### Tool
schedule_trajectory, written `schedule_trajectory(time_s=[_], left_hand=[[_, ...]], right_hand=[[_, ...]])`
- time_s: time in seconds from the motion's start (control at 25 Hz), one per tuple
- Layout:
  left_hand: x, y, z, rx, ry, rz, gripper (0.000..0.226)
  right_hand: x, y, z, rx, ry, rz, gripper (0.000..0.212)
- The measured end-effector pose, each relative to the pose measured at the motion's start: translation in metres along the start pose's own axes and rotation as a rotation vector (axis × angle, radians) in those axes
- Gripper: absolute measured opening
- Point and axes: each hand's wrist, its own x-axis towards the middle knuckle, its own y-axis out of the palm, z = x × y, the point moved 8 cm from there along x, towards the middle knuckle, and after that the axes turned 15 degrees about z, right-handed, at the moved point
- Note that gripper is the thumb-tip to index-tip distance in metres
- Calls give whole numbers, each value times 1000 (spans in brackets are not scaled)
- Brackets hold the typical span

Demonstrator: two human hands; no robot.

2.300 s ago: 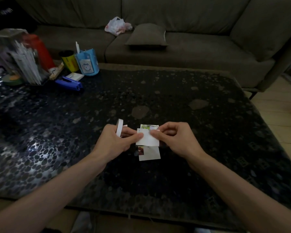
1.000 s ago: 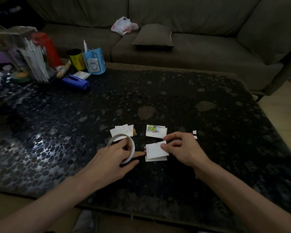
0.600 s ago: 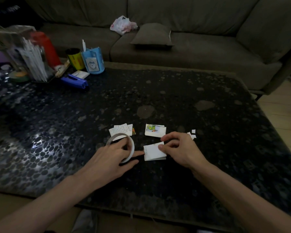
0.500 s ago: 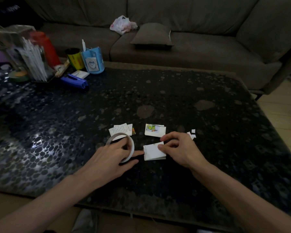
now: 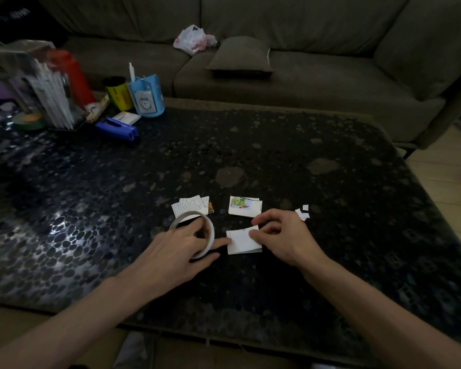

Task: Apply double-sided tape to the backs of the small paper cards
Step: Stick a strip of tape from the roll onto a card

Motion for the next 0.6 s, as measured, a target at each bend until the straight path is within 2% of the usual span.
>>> schedule_trajectory(time_s=[0.6], left_hand=[[1,2,0,46,-13,10,41]], right_hand=[[5,-1,-2,-59,-29,-35,21]])
